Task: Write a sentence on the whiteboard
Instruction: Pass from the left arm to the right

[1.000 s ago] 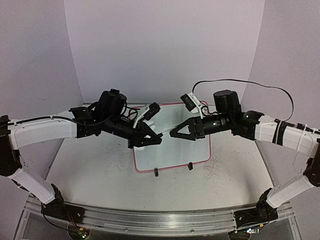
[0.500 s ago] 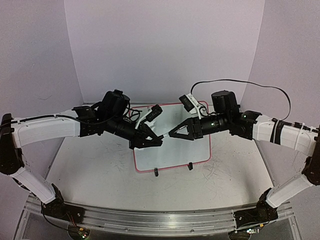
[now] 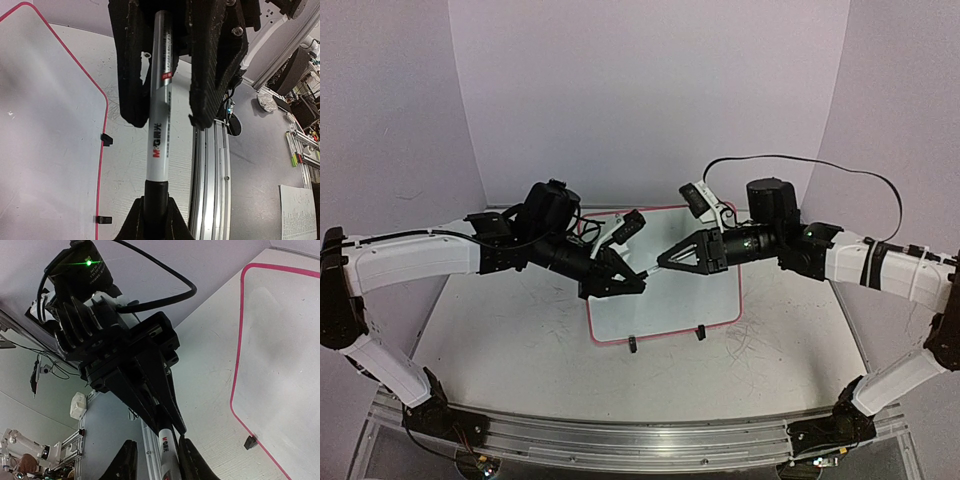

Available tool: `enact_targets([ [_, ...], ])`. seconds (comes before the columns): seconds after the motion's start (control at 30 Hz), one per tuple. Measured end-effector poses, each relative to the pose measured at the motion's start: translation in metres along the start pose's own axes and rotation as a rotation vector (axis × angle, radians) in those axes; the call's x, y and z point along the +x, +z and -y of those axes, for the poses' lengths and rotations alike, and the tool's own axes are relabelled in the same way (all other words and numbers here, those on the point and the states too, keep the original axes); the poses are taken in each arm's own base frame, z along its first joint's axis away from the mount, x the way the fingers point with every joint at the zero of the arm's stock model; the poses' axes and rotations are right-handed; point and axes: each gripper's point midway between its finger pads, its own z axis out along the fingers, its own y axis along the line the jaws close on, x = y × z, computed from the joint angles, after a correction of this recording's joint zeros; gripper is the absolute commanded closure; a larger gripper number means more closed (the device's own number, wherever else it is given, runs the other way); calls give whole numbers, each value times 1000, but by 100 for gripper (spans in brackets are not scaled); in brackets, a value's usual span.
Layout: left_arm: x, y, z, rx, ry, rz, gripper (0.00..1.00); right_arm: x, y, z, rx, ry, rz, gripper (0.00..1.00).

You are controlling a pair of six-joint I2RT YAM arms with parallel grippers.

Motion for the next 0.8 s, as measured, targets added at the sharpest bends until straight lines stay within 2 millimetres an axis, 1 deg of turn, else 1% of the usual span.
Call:
enact_targets([
  [0.1, 0, 0, 1, 4, 0, 0, 100, 1, 1, -1, -10, -3, -5, 84],
  [0.13, 1, 0, 1, 7, 0, -3, 100, 1, 1, 0, -12, -2, -8, 85],
  [0.3, 5, 0, 2, 11, -9, -20, 100, 6, 4, 4, -22, 9, -26, 84],
  [0.4, 5, 0, 3, 12, -8, -21, 100, 7, 4, 3, -31, 4, -34, 78],
  [0.43, 6, 0, 3, 13, -8, -21, 100, 8, 4, 2, -37, -1, -36, 78],
  [0.47, 6, 0, 3, 13, -5, -22, 100, 9, 4, 2, -40, -3, -39, 79],
  [0.63, 8, 0, 5, 22, 0, -32, 100, 13, 6, 1, -58, -8, -58, 86],
  [0.8, 8, -1, 8, 33, -3, -40, 100, 17, 7, 1, -77, -17, -75, 84],
])
